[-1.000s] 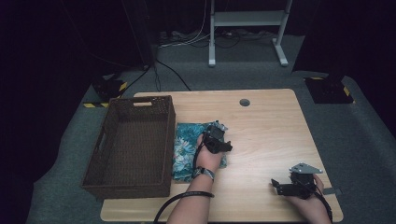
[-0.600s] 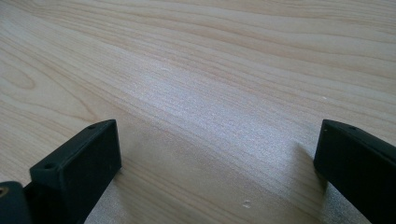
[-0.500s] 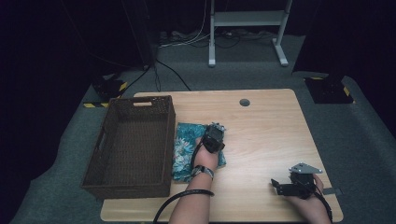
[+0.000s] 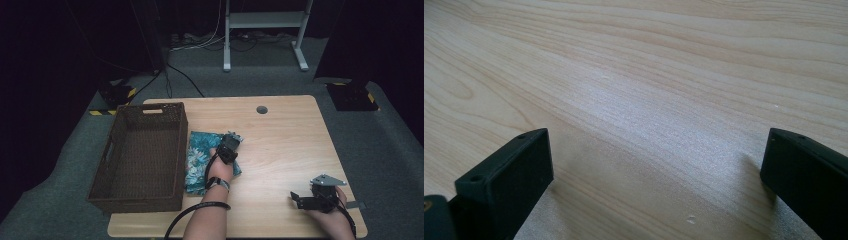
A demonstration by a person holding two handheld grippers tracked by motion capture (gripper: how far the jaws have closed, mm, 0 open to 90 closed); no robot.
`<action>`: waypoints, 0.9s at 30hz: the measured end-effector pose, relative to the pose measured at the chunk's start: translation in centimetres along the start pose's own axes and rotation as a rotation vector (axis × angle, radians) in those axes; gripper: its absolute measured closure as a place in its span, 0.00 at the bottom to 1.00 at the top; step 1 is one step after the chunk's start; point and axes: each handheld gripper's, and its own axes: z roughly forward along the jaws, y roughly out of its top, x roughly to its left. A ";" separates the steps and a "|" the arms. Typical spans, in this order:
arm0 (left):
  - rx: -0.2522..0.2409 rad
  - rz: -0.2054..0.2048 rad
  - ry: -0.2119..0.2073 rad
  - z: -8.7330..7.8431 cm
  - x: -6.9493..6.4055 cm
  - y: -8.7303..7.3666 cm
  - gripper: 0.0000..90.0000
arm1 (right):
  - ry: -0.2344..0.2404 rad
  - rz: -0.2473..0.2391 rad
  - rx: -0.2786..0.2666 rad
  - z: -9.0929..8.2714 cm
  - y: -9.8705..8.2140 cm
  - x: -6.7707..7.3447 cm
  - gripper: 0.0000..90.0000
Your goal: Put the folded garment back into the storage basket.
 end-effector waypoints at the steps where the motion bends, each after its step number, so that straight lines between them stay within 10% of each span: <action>1: -0.003 -0.013 -0.009 -0.1 0.1 -0.1 0.90 | 0.005 0.005 -0.001 0.0 0.0 0.0 0.01; 27: -0.269 -0.121 -0.097 -9.2 3.5 0.1 0.91 | -0.002 -0.070 0.021 0.2 0.1 0.8 0.00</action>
